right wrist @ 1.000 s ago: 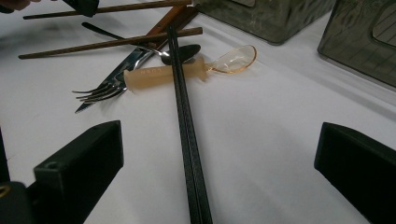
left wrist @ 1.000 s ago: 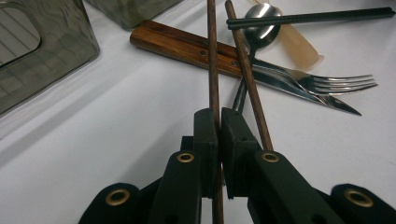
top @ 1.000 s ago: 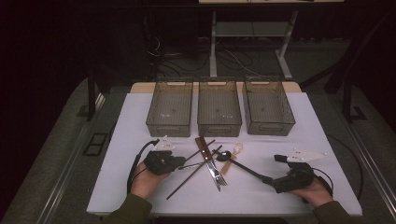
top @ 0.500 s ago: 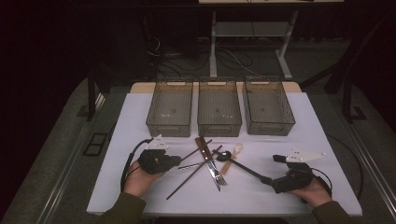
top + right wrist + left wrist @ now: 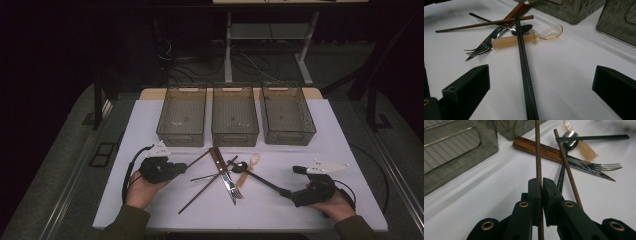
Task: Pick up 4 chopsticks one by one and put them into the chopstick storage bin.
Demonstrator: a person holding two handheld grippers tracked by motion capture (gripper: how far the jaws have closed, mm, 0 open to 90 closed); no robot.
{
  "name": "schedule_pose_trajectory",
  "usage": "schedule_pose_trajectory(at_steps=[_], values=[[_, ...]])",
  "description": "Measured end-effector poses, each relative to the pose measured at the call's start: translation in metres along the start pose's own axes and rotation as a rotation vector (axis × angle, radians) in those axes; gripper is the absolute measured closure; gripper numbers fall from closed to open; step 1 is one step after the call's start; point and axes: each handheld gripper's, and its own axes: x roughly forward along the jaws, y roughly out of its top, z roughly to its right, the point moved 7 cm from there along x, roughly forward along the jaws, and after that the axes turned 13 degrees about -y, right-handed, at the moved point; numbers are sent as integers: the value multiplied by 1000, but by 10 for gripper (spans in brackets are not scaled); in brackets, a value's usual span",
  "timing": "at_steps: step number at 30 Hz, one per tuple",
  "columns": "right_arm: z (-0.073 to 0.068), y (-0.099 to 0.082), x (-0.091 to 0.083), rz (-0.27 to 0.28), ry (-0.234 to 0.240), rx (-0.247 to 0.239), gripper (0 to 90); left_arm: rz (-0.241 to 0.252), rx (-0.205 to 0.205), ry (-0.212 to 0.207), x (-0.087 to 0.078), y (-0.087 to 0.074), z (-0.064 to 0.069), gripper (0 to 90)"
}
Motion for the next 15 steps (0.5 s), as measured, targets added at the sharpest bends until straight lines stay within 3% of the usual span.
schedule_pose_trajectory(at_steps=[15], values=[[1,0,0,2,-2,0,11,60,-35,56,-13,3,-12,850]])
